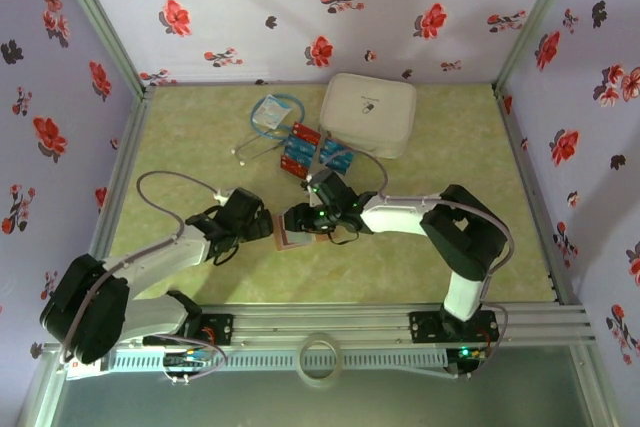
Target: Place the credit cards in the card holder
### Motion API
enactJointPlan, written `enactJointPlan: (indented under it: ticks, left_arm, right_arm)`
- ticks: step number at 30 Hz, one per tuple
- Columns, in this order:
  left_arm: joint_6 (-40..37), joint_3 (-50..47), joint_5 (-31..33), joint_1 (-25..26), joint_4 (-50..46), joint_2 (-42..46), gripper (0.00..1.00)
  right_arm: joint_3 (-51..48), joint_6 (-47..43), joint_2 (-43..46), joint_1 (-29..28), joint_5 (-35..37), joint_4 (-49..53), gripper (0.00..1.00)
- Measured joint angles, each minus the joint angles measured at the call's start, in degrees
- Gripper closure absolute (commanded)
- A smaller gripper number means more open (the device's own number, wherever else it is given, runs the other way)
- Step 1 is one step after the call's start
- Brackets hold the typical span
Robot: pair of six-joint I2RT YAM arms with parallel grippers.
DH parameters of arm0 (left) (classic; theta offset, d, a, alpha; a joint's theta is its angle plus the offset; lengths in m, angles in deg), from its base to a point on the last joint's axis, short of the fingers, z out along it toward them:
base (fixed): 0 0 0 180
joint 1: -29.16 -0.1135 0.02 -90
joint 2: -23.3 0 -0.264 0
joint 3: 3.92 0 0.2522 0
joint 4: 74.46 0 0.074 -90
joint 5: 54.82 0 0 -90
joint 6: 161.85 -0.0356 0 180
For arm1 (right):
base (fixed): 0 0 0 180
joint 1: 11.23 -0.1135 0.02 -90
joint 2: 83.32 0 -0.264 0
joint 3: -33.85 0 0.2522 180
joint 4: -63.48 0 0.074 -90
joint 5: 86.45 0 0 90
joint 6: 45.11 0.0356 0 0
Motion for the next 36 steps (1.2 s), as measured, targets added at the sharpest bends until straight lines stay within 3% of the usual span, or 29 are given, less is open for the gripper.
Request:
enactJointPlan:
  ticks: [12,19,26,29,36]
  left_arm:
    - [0.33,0.02,0.28,-1.42,-2.80,0.85,0.00]
    - [-0.52,0.09,-0.81,-1.42,-2.56,0.79,0.00]
    - [-1.64,2.08,-2.23,1.20,-1.27,-1.22,0.00]
    - [-1.64,3.26,-2.47,2.75,-0.72,-3.15,0.00]
    - [-1.60,3.91,-2.58,4.04,-0.20,-5.03,0.00]
  right_arm:
    - [3.34,1.38,-5.62,-1.11,-0.28,-2.14,0.53]
    - [4.42,-0.94,0.90,1.22,-0.46,3.28,0.52]
    - [13.29,-12.13,8.87,10.29,5.40,18.08,0.52]
    - [19.58,-19.30,8.28,12.98,10.99,26.58,0.52]
    - [30.60,-32.65,1.84,13.16,21.75,39.60,0.57]
